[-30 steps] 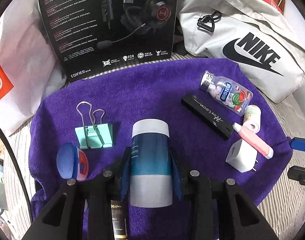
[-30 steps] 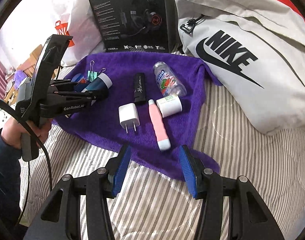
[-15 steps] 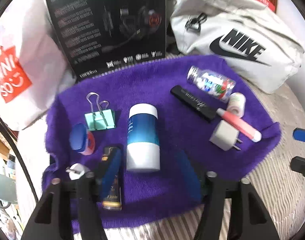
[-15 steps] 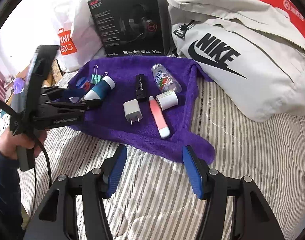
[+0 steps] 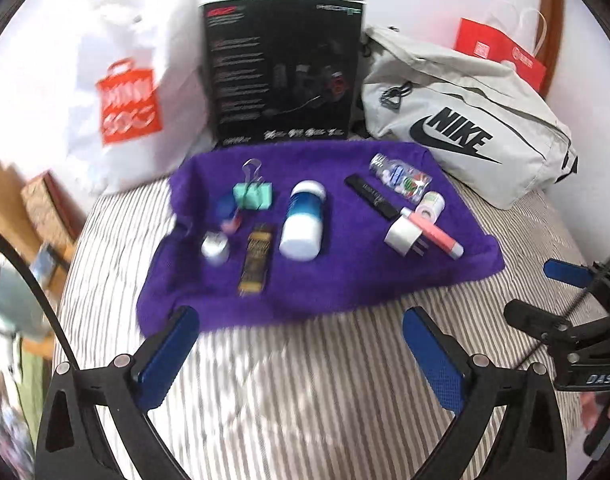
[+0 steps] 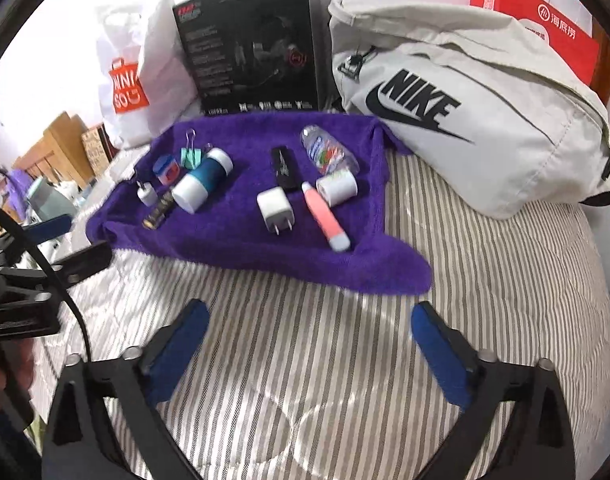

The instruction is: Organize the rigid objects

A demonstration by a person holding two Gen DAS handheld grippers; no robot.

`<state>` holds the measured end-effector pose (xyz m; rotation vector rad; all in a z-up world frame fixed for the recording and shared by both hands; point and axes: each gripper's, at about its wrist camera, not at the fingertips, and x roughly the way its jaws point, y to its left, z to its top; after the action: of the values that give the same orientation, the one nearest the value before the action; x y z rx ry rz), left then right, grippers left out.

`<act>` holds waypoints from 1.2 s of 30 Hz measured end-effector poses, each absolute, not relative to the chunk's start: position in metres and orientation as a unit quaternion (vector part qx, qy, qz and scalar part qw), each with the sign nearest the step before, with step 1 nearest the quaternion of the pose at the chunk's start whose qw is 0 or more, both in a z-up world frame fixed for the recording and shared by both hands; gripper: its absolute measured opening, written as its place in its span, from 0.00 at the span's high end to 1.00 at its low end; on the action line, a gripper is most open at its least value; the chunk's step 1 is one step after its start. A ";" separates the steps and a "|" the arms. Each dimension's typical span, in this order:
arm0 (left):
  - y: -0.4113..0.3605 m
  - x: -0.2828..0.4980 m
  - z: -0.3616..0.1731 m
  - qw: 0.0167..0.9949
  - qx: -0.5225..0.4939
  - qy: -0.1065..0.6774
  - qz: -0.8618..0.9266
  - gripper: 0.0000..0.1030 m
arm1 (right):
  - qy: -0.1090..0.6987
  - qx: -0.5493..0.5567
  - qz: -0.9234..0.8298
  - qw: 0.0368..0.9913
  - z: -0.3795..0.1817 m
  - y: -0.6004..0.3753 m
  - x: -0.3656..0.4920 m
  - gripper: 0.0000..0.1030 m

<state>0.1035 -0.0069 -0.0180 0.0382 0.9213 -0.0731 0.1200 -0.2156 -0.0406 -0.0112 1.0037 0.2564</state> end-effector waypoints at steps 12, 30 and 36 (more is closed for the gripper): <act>0.006 0.056 -0.014 0.905 0.001 0.426 -0.002 0.00 | 0.481 -0.002 0.085 0.873 -0.037 -0.216 0.082 0.00; -0.003 0.035 -0.015 0.906 -0.003 0.423 -0.007 0.00 | 0.476 0.004 0.076 0.876 -0.025 -0.227 0.053 0.00; -0.005 0.033 -0.014 0.906 -0.001 0.423 -0.011 0.00 | 0.470 0.004 0.076 0.879 -0.020 -0.228 0.048 0.00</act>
<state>0.0331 -0.0050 -0.0139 -0.0021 0.8734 -0.0221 0.0484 -0.2285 -0.0200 0.0078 0.9791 0.1594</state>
